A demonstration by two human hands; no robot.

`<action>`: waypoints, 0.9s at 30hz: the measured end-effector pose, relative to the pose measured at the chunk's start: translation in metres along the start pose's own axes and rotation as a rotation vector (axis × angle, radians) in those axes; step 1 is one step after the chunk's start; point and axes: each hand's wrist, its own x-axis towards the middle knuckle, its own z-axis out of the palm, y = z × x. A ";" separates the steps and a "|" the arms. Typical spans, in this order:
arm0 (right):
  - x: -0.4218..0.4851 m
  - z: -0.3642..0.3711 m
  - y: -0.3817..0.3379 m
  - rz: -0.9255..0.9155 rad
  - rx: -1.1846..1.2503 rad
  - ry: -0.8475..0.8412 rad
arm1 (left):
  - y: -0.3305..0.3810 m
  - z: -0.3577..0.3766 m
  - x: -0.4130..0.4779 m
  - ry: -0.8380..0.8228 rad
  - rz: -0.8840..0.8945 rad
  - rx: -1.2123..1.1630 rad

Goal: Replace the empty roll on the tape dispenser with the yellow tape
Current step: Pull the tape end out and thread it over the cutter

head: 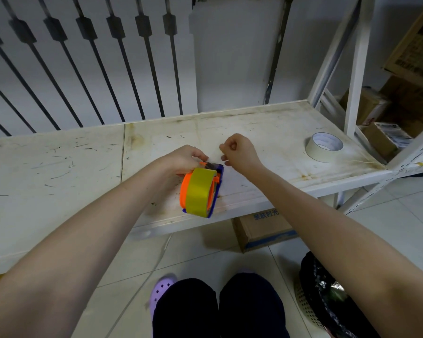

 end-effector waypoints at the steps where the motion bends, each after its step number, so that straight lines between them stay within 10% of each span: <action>1: -0.001 0.000 0.001 0.002 0.064 -0.006 | 0.001 0.001 -0.002 0.024 0.005 -0.037; 20: -0.032 -0.027 -0.044 -0.399 0.225 0.284 | 0.010 0.008 -0.039 -0.080 -0.132 -0.035; 27: -0.034 -0.034 -0.041 -0.251 0.362 0.247 | 0.015 0.006 -0.043 -0.166 -0.104 -0.003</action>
